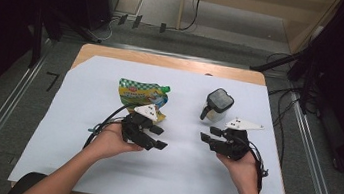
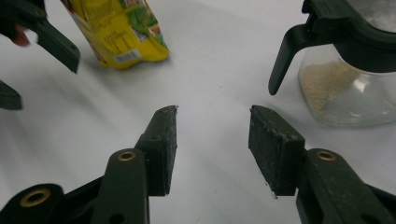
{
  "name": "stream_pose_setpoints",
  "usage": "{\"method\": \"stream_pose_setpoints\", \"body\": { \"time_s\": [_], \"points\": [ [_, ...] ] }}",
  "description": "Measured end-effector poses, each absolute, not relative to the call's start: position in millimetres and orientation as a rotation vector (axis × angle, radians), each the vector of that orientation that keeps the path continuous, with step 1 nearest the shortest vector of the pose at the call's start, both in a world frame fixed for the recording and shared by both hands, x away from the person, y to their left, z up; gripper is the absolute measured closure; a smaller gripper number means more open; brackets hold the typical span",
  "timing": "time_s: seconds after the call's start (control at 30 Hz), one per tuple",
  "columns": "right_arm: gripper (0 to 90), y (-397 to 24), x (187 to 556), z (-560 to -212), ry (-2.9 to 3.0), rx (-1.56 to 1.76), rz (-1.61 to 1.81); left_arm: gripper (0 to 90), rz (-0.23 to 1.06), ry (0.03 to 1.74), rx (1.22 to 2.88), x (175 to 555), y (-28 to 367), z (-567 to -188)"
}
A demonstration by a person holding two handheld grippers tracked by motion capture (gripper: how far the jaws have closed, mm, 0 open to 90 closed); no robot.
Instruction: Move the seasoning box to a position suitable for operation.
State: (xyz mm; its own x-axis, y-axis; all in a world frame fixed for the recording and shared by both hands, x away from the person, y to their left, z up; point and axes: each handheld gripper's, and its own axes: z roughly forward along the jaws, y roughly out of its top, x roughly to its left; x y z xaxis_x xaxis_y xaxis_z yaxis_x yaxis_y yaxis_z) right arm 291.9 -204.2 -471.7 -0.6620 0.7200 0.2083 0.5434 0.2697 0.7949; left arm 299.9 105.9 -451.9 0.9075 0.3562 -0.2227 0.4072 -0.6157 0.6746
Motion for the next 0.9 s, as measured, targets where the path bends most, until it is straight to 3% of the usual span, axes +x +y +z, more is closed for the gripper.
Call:
{"method": "stream_pose_setpoints", "body": {
  "time_s": [0.13,0.33,0.57,0.9],
  "points": [
    [53.7,-202.3,293.3,-476.5,2.357,1.173,1.308,42.2,-0.126,0.543,2.282,297.6,103.2,-451.1],
    [54.2,-198.6,295.0,-480.3,2.362,1.172,1.285,43.2,-0.063,0.506,2.285,293.8,100.5,-449.5],
    [51.4,-200.8,295.6,-479.9,2.352,1.165,1.279,41.5,-0.124,0.551,2.243,299.0,106.0,-450.6],
    [49.4,-205.8,296.2,-478.9,2.337,1.152,1.255,41.7,-0.076,0.511,2.258,296.1,106.4,-449.4]
  ]
}}
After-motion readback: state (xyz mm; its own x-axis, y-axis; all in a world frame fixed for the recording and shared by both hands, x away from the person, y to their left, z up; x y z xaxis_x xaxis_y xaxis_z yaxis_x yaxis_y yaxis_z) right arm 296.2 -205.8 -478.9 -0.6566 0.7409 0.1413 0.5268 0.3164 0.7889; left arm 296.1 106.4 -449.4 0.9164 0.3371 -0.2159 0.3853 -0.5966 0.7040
